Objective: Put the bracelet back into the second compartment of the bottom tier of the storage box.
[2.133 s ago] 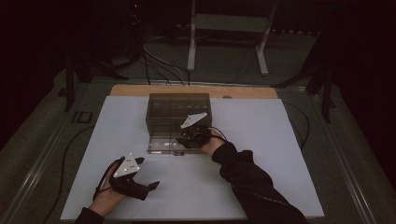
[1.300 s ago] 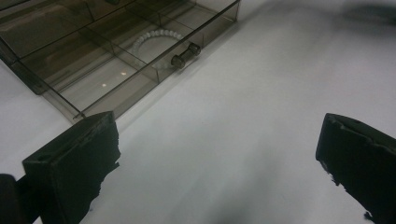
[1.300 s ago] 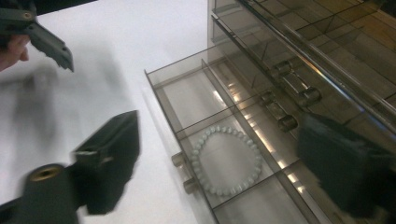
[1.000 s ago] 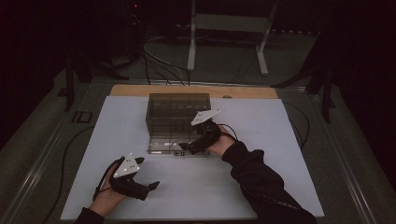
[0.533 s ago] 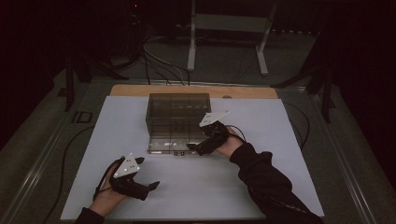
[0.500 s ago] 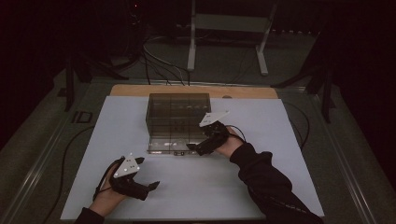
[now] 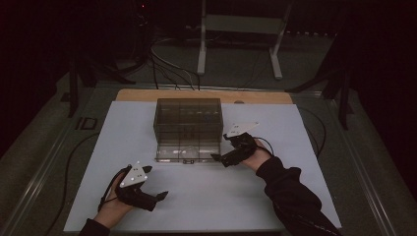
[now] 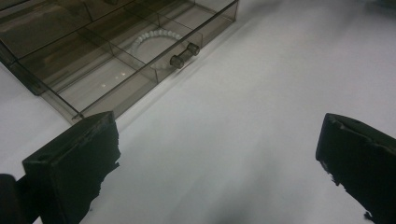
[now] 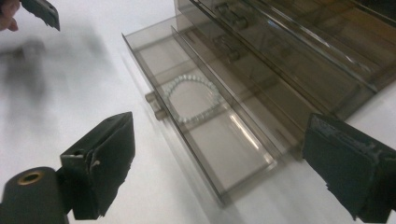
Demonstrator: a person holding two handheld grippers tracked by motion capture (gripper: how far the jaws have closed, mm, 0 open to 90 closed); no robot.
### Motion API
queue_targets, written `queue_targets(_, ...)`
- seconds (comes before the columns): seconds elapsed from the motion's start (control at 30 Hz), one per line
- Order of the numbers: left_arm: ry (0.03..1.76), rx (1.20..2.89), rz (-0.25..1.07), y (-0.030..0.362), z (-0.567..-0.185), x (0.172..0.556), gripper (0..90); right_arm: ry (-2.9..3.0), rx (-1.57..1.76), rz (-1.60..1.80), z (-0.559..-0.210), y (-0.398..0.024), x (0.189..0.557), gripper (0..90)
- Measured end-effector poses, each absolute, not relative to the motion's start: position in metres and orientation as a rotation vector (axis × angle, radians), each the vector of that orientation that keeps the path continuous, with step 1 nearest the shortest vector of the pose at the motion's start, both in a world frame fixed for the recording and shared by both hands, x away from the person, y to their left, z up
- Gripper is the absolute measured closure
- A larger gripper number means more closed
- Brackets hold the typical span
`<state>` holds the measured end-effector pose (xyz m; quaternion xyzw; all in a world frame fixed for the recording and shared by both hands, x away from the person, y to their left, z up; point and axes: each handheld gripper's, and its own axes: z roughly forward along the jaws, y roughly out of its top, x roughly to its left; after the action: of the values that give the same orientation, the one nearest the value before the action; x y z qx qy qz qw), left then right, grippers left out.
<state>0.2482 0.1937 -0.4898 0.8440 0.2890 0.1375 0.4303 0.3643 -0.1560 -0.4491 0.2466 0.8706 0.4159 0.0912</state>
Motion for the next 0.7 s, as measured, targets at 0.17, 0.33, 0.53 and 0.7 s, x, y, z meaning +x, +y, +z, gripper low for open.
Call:
queue_targets(0.17, 0.721, 2.106, 0.343, 0.194, -0.49, 0.248, 0.0, 2.576, 0.751, 1.235, -0.453, -0.167, 0.361, 10.0)
queue_targets(0.33, 0.72, 2.104, 0.343, 0.194, -0.49, 0.248, 0.0, 2.566, 0.776, 1.235, -0.458, -0.18, 0.355, 10.0)
queue_targets(0.53, 0.72, 2.105, 0.342, 0.194, -0.49, 0.248, 0.0, 2.551, 0.812, 1.23, -0.467, -0.199, 0.347, 10.1)
queue_targets(0.7, 0.721, 2.106, 0.34, 0.194, -0.49, 0.248, 0.0, 2.54, 0.848, 1.25, -0.472, -0.209, 0.341, 10.1)
